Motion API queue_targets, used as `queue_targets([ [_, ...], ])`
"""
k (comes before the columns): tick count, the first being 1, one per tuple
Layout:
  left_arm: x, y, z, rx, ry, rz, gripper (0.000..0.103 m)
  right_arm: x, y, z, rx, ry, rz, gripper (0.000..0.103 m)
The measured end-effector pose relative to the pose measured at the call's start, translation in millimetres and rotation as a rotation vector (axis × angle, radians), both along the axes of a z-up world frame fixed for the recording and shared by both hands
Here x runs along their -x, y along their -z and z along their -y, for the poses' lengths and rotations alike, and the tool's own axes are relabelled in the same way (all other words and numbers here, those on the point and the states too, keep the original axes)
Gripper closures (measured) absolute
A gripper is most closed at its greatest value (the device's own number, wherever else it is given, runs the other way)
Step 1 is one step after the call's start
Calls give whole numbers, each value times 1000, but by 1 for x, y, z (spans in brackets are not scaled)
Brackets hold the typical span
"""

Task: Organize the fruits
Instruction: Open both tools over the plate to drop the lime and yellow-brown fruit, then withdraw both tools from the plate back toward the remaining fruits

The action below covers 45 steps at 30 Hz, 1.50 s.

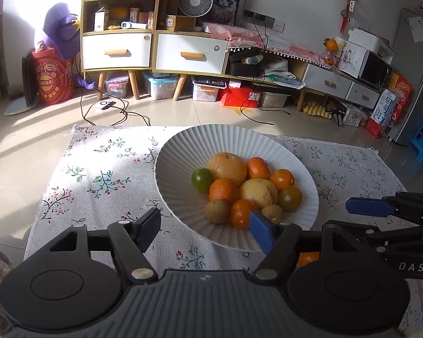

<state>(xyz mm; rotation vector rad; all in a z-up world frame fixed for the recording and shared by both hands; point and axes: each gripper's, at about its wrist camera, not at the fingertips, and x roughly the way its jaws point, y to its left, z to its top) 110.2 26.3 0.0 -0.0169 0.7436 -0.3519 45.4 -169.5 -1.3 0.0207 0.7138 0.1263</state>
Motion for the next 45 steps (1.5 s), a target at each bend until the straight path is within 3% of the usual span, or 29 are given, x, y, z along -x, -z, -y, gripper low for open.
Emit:
queue_targets([
  [6,11,-1,0,-12,4,3,28,9,-3,-1,4,-4,9,40],
  [15,28,6,-5,-18,-10,8,11,19,-4,-3,34,-20,21,18],
  [19,34,17,-6,0,-19,-9,11,25,-2,-3,57,-18,27,7],
  [32,50,41,12,-47,-12,-63,11,34,21,6,115,5,-18,2],
  [35,51,44,17,-37,-3,-91,15,35,29,8,129,7,-36,2],
  [37,51,45,19,-15,7,-104,27,35,33,11,140,11,-45,2],
  [45,53,46,31,28,45,-99,53,32,45,19,152,28,-82,3],
])
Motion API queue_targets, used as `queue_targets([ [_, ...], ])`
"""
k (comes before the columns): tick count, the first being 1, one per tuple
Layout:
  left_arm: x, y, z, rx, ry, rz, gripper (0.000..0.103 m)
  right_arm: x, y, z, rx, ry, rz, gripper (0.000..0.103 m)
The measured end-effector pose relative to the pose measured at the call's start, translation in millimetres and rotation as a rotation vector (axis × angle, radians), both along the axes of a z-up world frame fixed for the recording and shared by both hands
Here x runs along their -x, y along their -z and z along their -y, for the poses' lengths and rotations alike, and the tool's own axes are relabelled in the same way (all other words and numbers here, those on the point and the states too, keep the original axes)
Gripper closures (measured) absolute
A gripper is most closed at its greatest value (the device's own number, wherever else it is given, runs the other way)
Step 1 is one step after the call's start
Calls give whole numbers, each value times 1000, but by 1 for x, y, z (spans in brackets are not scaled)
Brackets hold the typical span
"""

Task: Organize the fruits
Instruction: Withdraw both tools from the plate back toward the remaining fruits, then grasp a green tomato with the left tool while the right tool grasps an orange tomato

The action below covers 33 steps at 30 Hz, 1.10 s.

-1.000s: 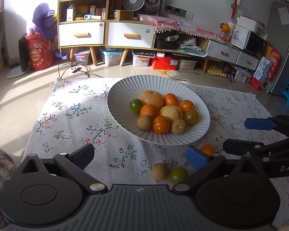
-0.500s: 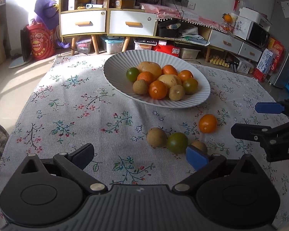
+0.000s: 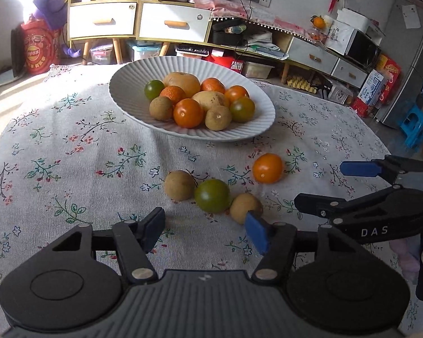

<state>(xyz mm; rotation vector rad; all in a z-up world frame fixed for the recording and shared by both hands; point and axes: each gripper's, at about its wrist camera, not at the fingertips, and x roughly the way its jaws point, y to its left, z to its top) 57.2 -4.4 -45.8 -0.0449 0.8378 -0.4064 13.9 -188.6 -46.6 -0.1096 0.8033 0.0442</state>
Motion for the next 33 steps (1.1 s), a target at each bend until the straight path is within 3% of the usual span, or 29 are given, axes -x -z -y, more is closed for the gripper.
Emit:
queue_targets([
  [6,-1,1,4,27,9,-5,67,1,3,3,0,1,-12,3],
  [18,-8,3,14,31,3,13,67,-3,5,-2,-3,-26,-23,8],
  [33,-11,5,15,-12,-2,48,86,-16,9,-7,-10,-33,-9,20],
])
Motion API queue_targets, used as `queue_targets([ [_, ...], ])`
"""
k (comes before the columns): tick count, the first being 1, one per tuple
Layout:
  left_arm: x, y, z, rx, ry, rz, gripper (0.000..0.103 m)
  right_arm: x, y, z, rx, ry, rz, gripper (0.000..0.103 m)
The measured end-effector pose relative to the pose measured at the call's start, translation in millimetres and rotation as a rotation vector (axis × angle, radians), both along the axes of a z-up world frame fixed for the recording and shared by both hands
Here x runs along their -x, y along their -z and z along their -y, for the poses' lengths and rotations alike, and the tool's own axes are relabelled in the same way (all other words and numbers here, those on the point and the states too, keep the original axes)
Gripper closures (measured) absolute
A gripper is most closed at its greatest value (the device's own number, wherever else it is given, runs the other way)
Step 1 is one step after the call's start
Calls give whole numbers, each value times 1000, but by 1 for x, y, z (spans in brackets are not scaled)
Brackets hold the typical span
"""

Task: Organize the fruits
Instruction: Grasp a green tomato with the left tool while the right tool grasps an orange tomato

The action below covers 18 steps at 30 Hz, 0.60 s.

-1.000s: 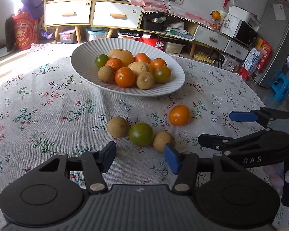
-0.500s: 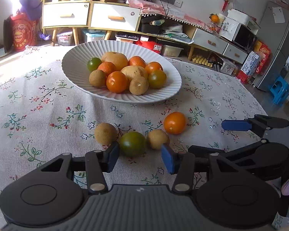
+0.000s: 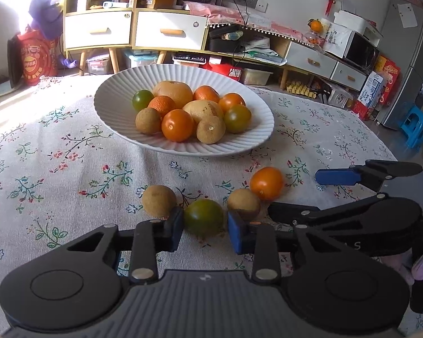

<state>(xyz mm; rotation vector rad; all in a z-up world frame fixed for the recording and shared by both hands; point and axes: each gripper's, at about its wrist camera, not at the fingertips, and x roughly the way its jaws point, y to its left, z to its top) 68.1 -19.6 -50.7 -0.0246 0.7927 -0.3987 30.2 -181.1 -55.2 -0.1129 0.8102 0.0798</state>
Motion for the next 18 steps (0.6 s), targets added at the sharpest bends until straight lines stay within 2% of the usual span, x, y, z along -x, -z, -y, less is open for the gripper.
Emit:
queue_targets([
  [14,1,-1,-4,13,8,-21,89,-9,-4,-13,-24,-53,10,52],
  [18,1,-2,-4,15,13,-24,89,-11,-4,-15,-28,-61,9,58],
])
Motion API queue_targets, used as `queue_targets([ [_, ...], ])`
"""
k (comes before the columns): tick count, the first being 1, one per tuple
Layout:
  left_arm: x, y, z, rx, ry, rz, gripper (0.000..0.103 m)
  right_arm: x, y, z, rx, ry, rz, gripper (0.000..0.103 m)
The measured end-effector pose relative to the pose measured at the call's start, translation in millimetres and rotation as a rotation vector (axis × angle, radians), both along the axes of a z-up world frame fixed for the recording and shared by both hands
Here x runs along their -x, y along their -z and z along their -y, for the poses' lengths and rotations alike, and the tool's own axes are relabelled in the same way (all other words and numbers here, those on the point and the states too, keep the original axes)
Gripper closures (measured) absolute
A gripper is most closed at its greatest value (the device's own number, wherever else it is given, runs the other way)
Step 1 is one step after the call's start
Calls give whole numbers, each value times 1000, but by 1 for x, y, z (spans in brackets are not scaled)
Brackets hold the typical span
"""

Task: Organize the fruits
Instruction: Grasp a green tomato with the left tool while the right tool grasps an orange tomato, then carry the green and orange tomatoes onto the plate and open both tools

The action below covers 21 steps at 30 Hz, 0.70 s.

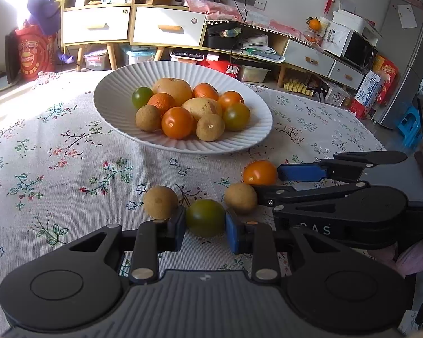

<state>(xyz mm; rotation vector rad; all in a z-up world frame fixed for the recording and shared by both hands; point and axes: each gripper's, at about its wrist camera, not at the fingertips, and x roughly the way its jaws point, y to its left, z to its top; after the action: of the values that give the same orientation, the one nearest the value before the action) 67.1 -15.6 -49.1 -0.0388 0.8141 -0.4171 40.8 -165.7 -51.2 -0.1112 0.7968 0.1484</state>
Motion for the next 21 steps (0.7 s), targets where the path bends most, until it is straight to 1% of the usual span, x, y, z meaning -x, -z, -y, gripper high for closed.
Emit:
queue_targets([
  [4,1,0,-1,5,2,-5,89,0,-1,-2,-12,-8,-5,69],
  [11,3,-5,-1,21,20,-16,89,3,-6,0,-28,-4,-9,70],
  [21,9,-20,-2,39,59,26,89,13,-29,3,-50,26,51,70],
])
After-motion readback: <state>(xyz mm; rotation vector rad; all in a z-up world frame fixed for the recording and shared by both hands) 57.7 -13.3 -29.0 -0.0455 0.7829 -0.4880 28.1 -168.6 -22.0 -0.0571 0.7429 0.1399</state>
